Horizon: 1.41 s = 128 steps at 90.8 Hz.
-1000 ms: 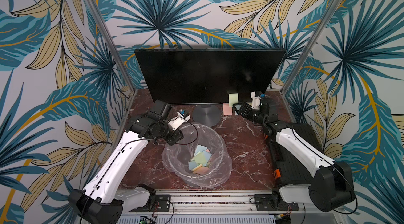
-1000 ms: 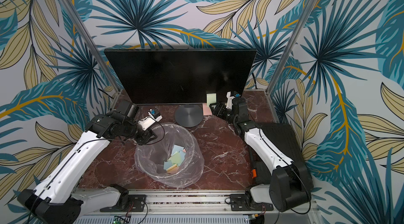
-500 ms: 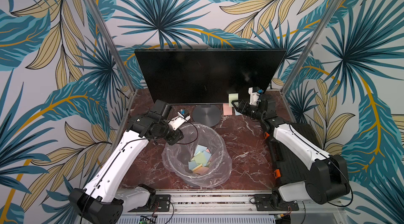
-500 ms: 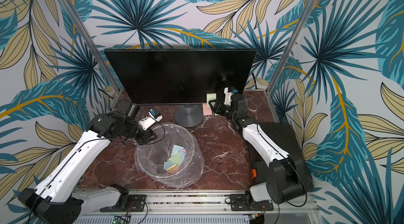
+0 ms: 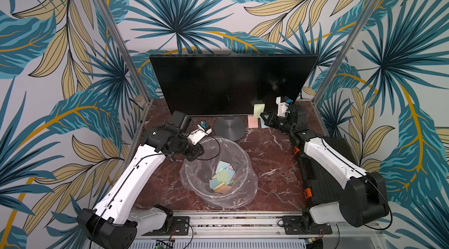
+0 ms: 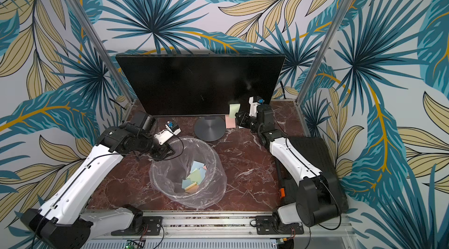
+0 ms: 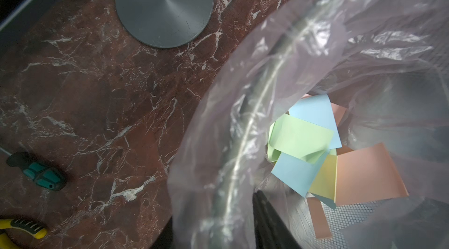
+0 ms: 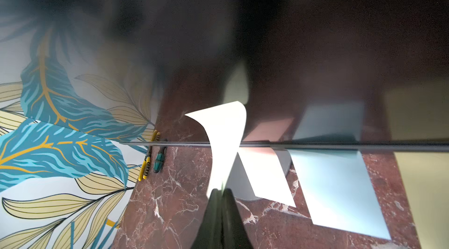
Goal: Remove the sticky note from the monitor
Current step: Tear off the sticky note from the monitor.
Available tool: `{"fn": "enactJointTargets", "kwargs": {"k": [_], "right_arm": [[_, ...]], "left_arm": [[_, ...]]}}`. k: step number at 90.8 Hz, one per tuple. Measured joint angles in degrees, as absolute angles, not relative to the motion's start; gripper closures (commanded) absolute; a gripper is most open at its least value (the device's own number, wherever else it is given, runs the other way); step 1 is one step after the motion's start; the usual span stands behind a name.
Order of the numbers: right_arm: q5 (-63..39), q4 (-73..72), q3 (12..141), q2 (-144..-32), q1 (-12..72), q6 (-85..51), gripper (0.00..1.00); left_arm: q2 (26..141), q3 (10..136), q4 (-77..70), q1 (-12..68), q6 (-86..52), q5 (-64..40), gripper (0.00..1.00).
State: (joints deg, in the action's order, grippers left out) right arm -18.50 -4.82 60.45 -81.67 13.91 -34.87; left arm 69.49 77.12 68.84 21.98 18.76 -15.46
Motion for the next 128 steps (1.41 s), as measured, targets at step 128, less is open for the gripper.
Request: {"fn": "enactJointTargets", "kwargs": {"k": [128], "right_arm": [[-28.6,12.2,69.1,-61.3,26.0,-28.1,1.0]], "left_arm": [[69.5,77.1,68.9,22.0,18.6,-15.6,0.49]]}}
